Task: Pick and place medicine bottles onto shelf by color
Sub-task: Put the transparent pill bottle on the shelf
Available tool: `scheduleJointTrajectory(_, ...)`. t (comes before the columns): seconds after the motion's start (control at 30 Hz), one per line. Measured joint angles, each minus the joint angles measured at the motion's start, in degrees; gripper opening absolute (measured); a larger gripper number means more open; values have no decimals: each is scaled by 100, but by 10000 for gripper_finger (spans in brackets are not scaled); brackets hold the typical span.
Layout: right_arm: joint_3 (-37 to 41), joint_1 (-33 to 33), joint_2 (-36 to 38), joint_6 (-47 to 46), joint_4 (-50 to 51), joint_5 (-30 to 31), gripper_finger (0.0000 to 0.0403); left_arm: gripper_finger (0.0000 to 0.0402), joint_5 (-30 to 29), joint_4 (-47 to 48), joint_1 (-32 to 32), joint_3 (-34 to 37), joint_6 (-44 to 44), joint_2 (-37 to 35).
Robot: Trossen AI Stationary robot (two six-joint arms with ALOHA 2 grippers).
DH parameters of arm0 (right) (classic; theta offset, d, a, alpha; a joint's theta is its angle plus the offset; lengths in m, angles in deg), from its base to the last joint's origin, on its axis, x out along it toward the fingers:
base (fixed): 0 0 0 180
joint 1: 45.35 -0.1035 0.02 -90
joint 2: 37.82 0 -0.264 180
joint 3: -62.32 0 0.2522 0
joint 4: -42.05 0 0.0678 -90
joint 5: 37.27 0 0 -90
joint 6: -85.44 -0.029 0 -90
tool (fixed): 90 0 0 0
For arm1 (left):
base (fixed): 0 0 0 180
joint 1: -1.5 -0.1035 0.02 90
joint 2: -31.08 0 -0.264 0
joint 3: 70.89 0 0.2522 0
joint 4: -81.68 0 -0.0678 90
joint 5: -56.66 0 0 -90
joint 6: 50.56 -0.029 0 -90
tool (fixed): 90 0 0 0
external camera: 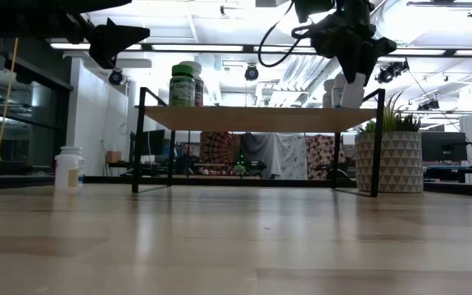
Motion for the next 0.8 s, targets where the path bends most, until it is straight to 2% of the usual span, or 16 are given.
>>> scheduleJointTrajectory(0.47, 2, 0, 0, -39, 0, -284, 133, 310, 2, -1, 1, 0, 0, 0)
scheduleJointTrajectory(0.8, 2, 0, 0, -24, 0, -259, 175, 310, 2, 0, 0, 0, 0, 0)
